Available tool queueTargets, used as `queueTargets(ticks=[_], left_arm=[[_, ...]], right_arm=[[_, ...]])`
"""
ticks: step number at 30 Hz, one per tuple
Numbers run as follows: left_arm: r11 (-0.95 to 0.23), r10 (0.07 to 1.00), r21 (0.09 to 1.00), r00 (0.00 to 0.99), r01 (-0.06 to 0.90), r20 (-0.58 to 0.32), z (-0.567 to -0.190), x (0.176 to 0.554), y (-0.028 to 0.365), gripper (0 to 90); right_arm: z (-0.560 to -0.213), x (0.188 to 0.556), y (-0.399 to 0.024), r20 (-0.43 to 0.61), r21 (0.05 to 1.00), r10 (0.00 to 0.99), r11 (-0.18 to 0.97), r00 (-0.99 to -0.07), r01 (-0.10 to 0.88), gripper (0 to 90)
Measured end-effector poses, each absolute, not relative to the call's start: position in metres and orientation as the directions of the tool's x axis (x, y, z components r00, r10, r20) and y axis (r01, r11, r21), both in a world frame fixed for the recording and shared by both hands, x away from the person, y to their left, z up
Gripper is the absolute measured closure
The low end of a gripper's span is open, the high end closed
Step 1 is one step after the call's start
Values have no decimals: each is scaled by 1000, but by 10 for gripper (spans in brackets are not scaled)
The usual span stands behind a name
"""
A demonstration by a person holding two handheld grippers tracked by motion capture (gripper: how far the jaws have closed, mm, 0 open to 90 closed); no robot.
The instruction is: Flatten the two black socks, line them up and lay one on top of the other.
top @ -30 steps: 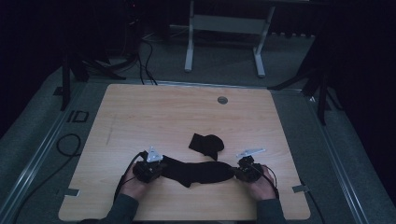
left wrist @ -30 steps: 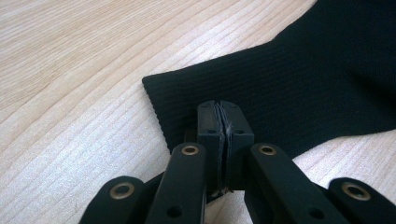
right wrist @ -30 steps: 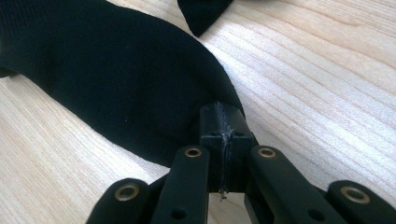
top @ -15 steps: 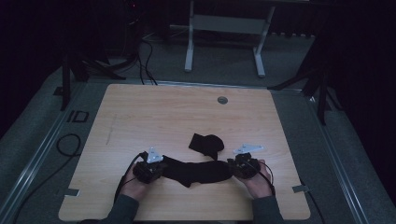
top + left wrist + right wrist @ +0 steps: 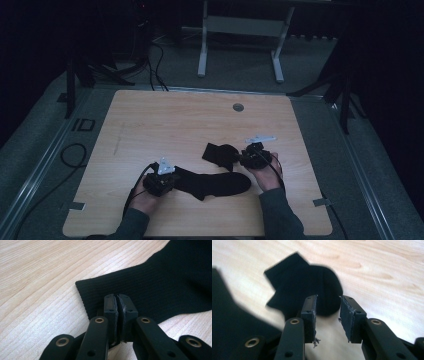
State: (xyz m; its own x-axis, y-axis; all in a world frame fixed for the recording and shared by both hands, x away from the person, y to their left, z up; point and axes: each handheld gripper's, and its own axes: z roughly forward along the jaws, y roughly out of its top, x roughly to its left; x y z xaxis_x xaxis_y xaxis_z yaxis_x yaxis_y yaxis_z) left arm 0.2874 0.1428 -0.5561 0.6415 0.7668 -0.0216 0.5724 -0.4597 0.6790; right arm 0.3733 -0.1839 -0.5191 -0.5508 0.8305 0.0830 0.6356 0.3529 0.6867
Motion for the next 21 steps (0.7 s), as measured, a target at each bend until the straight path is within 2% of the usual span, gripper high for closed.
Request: queueTargets(ticks=[4, 12, 16, 18, 19, 21], left_arm=[[-459, 765, 679, 643, 573, -26, -556, 288, 143, 854], [-451, 765, 685, 643, 572, -33, -557, 288, 143, 848], [-446, 763, 692, 646, 568, -38, -558, 287, 144, 844], [-445, 762, 692, 646, 568, -40, -558, 287, 144, 843], [-445, 762, 692, 647, 568, -41, -558, 287, 144, 843], [-442, 762, 693, 646, 570, -45, -558, 288, 144, 842]], right_arm=[[-524, 399, -176, 126, 661, 846, 318, -518, 680, 610], [-536, 417, -175, 182, 600, 858, 290, -480, 746, 599], [-540, 421, -176, 206, 584, 848, 294, -488, 757, 722], [-540, 421, -176, 207, 582, 848, 295, -488, 758, 753], [-541, 421, -174, 202, 579, 848, 301, -491, 757, 830], [-540, 421, -172, 187, 581, 847, 313, -498, 751, 858]])
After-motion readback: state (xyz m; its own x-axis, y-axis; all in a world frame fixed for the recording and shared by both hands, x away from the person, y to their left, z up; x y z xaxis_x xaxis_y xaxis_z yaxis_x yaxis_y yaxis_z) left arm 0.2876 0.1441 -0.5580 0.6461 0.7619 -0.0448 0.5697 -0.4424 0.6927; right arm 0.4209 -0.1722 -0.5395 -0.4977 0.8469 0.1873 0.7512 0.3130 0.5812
